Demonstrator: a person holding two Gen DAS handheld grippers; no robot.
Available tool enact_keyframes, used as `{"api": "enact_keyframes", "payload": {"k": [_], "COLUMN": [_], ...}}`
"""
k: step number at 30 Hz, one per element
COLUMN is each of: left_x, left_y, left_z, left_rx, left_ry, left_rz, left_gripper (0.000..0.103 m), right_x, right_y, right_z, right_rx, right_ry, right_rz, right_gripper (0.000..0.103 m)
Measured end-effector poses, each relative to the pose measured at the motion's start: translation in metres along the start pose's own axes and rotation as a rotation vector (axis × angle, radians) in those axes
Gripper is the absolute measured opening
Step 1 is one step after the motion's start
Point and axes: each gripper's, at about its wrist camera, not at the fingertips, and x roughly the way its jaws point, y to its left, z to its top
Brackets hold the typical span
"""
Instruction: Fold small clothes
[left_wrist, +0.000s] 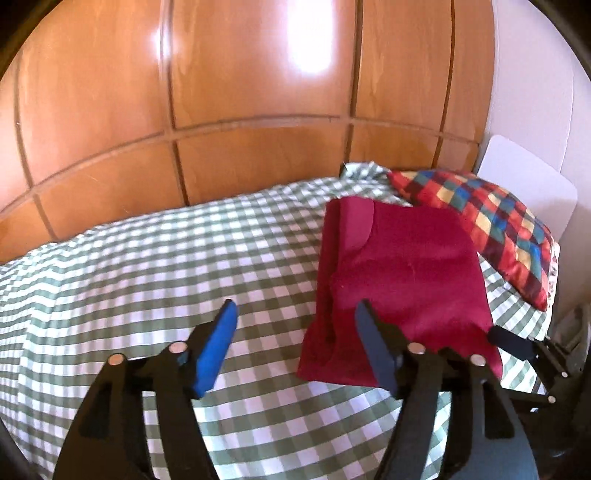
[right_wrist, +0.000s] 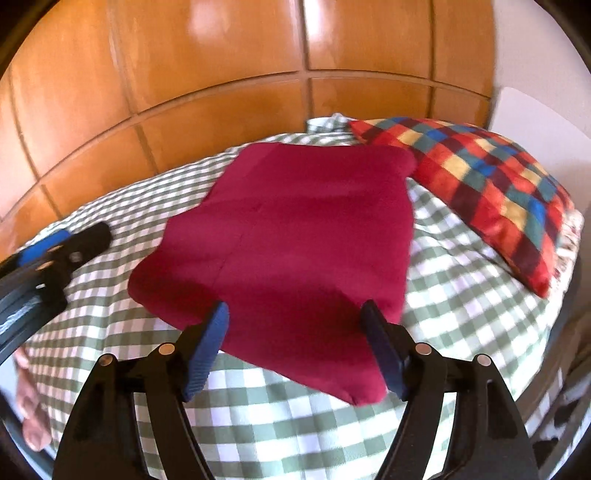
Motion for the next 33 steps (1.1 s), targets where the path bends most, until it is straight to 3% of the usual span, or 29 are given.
{"api": "enact_keyframes", "payload": {"k": [2,6,15,33], "left_x": [-0.009,-0.024,-0.051,-0.075], "left_y": [0.001,0.007,0.018,0.022], "left_z": [0.000,-0.001,-0.008,-0.016], "left_rx": [0.001,-0.024,-0.059,-0.064], "left_ry": [-0.017,-0.034,-0.062,-0.104], "left_rz": [0.019,0.045,0.073,0.087], "left_gripper": [0.078,0.085,0.093,0.100], "right_x": [-0.011,-0.029,-0.061,-0.069], "right_y": [-0.004,-0.008,0.005,0.017], "right_z": [0.002,0.006,0.005,-0.007], "right_rx": [0.045,0.109,0.090,0.068], "right_ry": [-0.040,-0.100,-0.195,-0.192], "right_rz": [-0.046,-0.086,-0.143,-0.148], "right_gripper": [0.091,0.099,0.099,0.099]}}
